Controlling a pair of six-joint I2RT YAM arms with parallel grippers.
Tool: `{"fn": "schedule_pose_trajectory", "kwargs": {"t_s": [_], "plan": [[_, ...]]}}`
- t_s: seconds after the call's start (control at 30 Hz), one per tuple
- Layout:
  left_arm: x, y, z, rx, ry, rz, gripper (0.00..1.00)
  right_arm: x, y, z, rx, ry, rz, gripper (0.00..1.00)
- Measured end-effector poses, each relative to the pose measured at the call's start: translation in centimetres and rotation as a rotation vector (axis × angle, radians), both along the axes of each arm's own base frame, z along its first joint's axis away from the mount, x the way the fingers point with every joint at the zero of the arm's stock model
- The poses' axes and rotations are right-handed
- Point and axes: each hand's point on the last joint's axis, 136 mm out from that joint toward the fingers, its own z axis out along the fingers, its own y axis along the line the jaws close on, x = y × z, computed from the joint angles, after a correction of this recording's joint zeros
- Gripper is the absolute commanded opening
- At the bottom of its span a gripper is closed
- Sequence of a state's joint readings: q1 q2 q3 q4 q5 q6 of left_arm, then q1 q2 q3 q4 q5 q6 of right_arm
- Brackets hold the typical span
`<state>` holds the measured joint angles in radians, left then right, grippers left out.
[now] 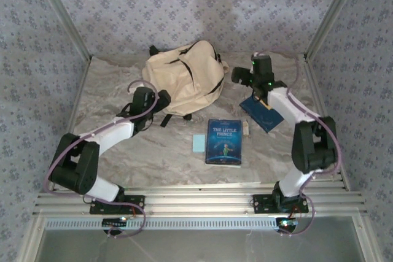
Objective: Pack the student bag
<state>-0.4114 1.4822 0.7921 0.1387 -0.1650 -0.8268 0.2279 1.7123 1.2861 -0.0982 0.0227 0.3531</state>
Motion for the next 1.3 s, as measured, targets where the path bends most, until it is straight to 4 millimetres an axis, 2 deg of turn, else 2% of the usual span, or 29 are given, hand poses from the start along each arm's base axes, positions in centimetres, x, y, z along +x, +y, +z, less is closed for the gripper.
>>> {"fn": "schedule_pose_trajectory", "kwargs": {"t_s": [0.1,0.2,0.3,0.33,0.37,0.43,0.53,0.57,0.73,0.87,1.03,1.1,1.13,1.17,1.2,1.23,1.3], "plan": [[-0.1,-0.2,-1.1,-0.014,0.034,0.015,0.99,2.6,2.5,-0.9,0.091,0.025,0.056,0.87],[-0.3,-0.1,-2.2,-0.024,0.063,0.034,0.99,4.4,4.8,-2.8,0.147,0.064,0.102,0.86],[-0.6,0.1,-3.6,-0.023,0.097,0.047,1.00,6.2,7.1,-5.2,0.189,0.112,0.138,0.79],[-0.7,0.0,-4.1,-0.021,0.109,0.047,1.00,6.7,7.8,-6.0,0.202,0.128,0.151,0.74],[-0.7,0.0,-4.5,-0.018,0.119,0.047,1.00,7.0,8.3,-6.6,0.216,0.143,0.155,0.68],[-0.8,0.0,-5.6,-0.009,0.144,0.045,1.00,7.3,9.0,-8.2,0.244,0.178,0.166,0.49],[-0.9,-0.1,-7.0,0.000,0.175,0.040,1.00,7.2,9.1,-9.5,0.280,0.218,0.164,0.02],[-0.8,-0.1,-7.4,0.001,0.180,0.041,1.00,7.1,9.0,-9.5,0.290,0.226,0.164,0.00],[0.6,0.1,-7.9,-0.008,0.191,0.067,1.00,6.5,9.1,-8.7,0.327,0.249,0.181,0.00],[1.4,0.6,-8.1,-0.031,0.225,0.100,1.00,4.1,10.4,-5.4,0.350,0.232,0.220,0.00],[2.2,1.1,-8.9,-0.073,0.320,0.120,0.99,-2.2,14.3,1.0,0.372,0.178,0.315,0.02],[2.4,1.3,-9.1,-0.091,0.356,0.123,1.00,-5.1,16.1,2.3,0.389,0.177,0.349,0.05],[2.7,1.3,-9.1,-0.098,0.376,0.123,1.00,-6.6,17.2,2.6,0.399,0.185,0.368,0.09],[2.9,1.4,-9.1,-0.100,0.393,0.125,1.00,-7.8,18.2,2.7,0.407,0.197,0.387,0.20],[3.1,1.5,-9.2,-0.100,0.415,0.126,1.00,-9.1,19.7,2.5,0.417,0.217,0.414,0.38],[3.3,1.5,-9.3,-0.099,0.435,0.125,1.00,-10.3,21.1,2.4,0.428,0.239,0.445,0.51],[3.9,1.5,-9.4,-0.090,0.470,0.123,0.99,-12.9,24.0,1.9,0.435,0.291,0.518,0.62]]}}
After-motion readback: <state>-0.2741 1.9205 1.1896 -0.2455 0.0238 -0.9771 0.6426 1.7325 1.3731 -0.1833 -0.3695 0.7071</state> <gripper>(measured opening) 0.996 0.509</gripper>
